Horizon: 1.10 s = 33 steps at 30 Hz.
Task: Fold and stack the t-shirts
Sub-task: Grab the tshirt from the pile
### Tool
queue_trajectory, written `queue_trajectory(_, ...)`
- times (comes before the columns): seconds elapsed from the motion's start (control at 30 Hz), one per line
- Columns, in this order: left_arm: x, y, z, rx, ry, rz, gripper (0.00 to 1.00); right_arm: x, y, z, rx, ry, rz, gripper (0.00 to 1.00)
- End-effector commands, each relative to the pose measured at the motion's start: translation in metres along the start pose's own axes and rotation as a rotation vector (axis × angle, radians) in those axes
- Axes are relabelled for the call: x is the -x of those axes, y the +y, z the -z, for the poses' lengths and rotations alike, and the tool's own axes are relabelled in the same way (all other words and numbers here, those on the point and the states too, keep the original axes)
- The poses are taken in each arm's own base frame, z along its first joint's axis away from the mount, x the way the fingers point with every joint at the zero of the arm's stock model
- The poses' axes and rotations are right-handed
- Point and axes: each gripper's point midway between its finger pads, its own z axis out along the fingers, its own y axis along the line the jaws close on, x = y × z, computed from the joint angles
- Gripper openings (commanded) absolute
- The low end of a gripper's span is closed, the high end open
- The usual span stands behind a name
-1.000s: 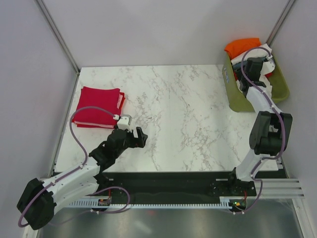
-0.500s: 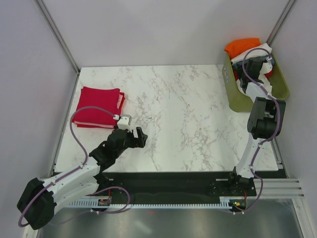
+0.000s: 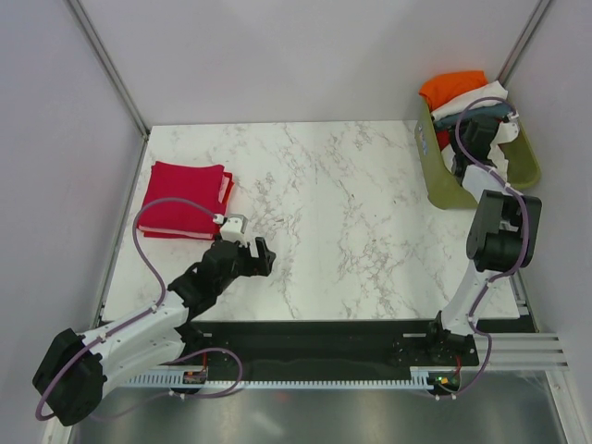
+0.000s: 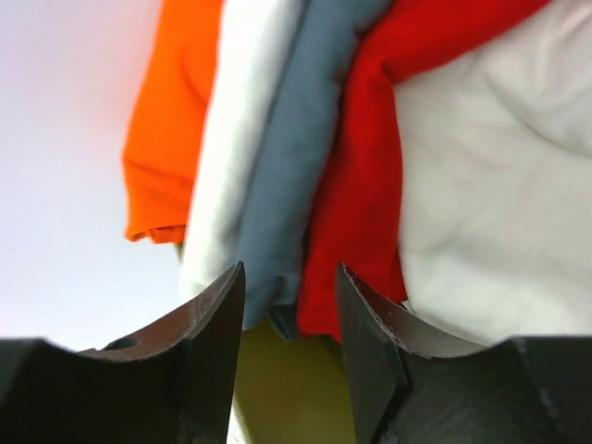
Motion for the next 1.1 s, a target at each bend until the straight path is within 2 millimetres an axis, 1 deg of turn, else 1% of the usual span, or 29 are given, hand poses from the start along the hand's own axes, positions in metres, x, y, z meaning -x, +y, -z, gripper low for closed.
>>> queue_trajectory(0.0, 0.020, -0.004, -0.001, -0.005, -0.062, -0.018, 0.95, 0.040, 0.037, 0.018, 0.101, -0.112, -0.038, 0.52)
queue_trajectory(0.1, 0.019, -0.004, -0.001, -0.005, -0.059, -0.017, 0.95, 0.040, 0.041, 0.012, 0.099, -0.102, -0.046, 0.52)
queue_trajectory(0.13, 0.020, -0.004, -0.001, -0.004, -0.061, -0.016, 0.95, 0.036, 0.037, 0.006, 0.089, -0.089, -0.046, 0.52)
queue_trajectory(0.17, 0.020, -0.004, -0.001, -0.006, -0.060, -0.018, 0.95, 0.037, 0.042, 0.004, 0.102, -0.083, -0.051, 0.52)
queue_trajectory(0.2, 0.020, -0.004, -0.001, -0.006, -0.060, -0.018, 0.95, 0.033, 0.038, -0.002, 0.096, -0.075, -0.056, 0.52)
queue_trajectory(0.27, 0.019, -0.004, -0.001, -0.003, -0.058, -0.019, 0.95, 0.031, 0.041, -0.007, 0.101, -0.066, -0.061, 0.51)
queue_trajectory(0.3, 0.020, -0.004, -0.002, -0.003, -0.058, -0.017, 0.95, 0.026, 0.035, -0.013, 0.086, -0.055, -0.065, 0.51)
queue_trajectory(0.37, 0.020, -0.004, -0.002, -0.001, -0.057, -0.018, 0.95, 0.025, 0.039, -0.019, 0.096, -0.050, -0.080, 0.50)
queue_trajectory(0.4, 0.020, -0.003, -0.002, 0.000, -0.058, -0.017, 0.95, 0.019, 0.034, -0.025, 0.089, -0.035, -0.082, 0.49)
queue_trajectory(0.43, 0.019, -0.003, -0.002, 0.001, -0.057, -0.018, 0.95, 0.017, 0.034, -0.028, 0.090, -0.034, -0.087, 0.48)
queue_trajectory(0.47, 0.019, -0.003, -0.002, 0.001, -0.057, -0.018, 0.95, 0.020, 0.039, -0.030, 0.101, -0.036, -0.097, 0.46)
queue_trajectory(0.5, 0.019, -0.003, -0.002, 0.002, -0.057, -0.018, 0.95, 0.012, 0.034, -0.036, 0.091, -0.016, -0.099, 0.46)
queue_trajectory(0.63, 0.020, -0.003, -0.003, 0.007, -0.056, -0.020, 0.95, 0.008, 0.031, -0.041, 0.073, 0.002, -0.121, 0.48)
queue_trajectory(0.7, 0.020, -0.002, -0.003, 0.008, -0.057, -0.020, 0.95, 0.003, 0.027, -0.043, 0.069, 0.005, -0.131, 0.47)
queue_trajectory(0.73, 0.019, -0.002, -0.003, 0.010, -0.053, -0.021, 0.95, 0.003, 0.028, -0.044, 0.075, 0.010, -0.131, 0.40)
queue_trajectory(0.8, 0.019, -0.002, -0.003, 0.012, -0.052, -0.022, 0.95, -0.001, 0.029, -0.045, 0.079, 0.025, -0.127, 0.31)
queue_trajectory(0.83, 0.019, -0.002, -0.004, 0.012, -0.052, -0.021, 0.95, 0.000, 0.031, -0.044, 0.087, 0.028, -0.126, 0.25)
queue_trajectory(0.87, 0.019, -0.002, -0.004, 0.010, -0.051, -0.022, 0.95, 0.000, 0.033, -0.043, 0.099, 0.033, -0.127, 0.15)
queue_trajectory(0.9, 0.018, -0.002, -0.004, 0.013, -0.049, -0.022, 0.95, 0.005, 0.039, -0.038, 0.115, 0.027, -0.129, 0.11)
queue_trajectory(0.93, 0.019, -0.002, -0.004, 0.012, -0.050, -0.022, 0.95, 0.009, 0.044, -0.034, 0.129, 0.018, -0.129, 0.08)
queue_trajectory(0.97, 0.018, -0.002, -0.004, 0.014, -0.048, -0.023, 0.94, 0.009, 0.043, -0.029, 0.135, 0.015, -0.128, 0.03)
queue_trajectory(1.0, 0.019, -0.002, -0.004, 0.014, -0.050, -0.022, 0.94, 0.022, 0.055, -0.017, 0.157, -0.006, -0.127, 0.01)
queue_trajectory(1.03, 0.018, -0.001, -0.004, 0.016, -0.047, -0.023, 0.94, 0.026, 0.058, -0.012, 0.159, -0.015, -0.127, 0.00)
queue_trajectory(1.07, 0.018, -0.001, -0.005, 0.016, -0.046, -0.024, 0.94, 0.028, 0.057, -0.006, 0.152, -0.020, -0.124, 0.00)
